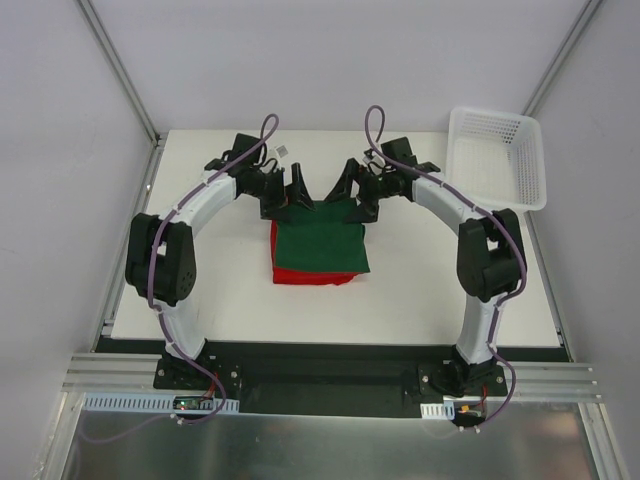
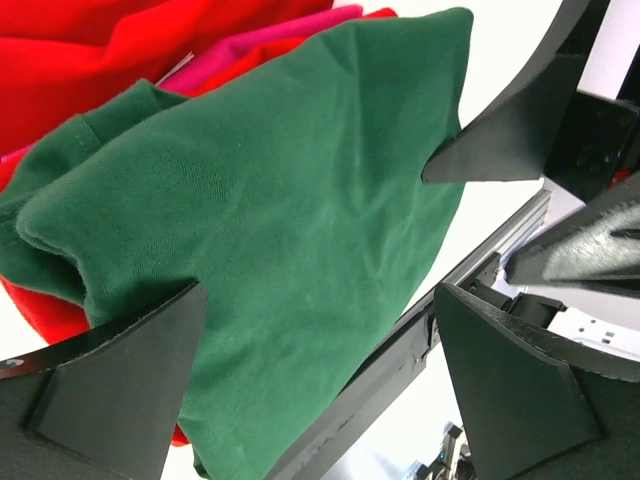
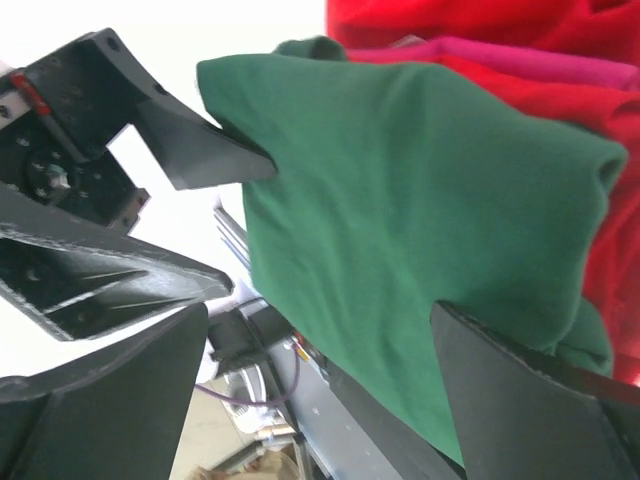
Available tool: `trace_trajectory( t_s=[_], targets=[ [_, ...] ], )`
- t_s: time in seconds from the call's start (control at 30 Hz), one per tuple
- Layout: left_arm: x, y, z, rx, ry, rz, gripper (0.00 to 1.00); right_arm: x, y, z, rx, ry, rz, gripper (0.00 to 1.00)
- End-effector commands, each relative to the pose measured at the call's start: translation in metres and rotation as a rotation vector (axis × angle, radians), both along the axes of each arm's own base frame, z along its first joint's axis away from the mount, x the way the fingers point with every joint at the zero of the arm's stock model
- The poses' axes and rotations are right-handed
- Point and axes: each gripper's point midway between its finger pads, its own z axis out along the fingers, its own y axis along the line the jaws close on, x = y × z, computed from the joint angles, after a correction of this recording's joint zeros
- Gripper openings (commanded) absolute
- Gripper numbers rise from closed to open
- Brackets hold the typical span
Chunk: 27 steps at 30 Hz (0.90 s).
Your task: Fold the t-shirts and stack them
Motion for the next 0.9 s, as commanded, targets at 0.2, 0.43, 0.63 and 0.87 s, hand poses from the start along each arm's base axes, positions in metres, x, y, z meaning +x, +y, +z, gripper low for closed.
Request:
trace_trajectory(
  t_s=[0.2,0.43,0.63,0.87],
  targets=[
    [-0.012,0.02,-0.018,0.05,0.004,0.01,0.98,-0.004,-0.012,-0.032,-0.069,-0.015,0.041,0.96],
    [-0.014,0.039,-0.044,0.063,0.064,0.028,0.97,-0.01,-0.01,-0.056,-0.078,0.022,0.048,0.96],
    [-0.012,0.037,-0.036,0.04,0.049,0.016,0.98,-0.003,-0.006,-0.043,-0.069,0.001,0.047,0.96],
    [-0.019,0.049,-0.016,0.06,-0.002,0.055,0.98,-0.002,-0.022,0.021,-0.244,-0.2,0.114,0.96]
  ],
)
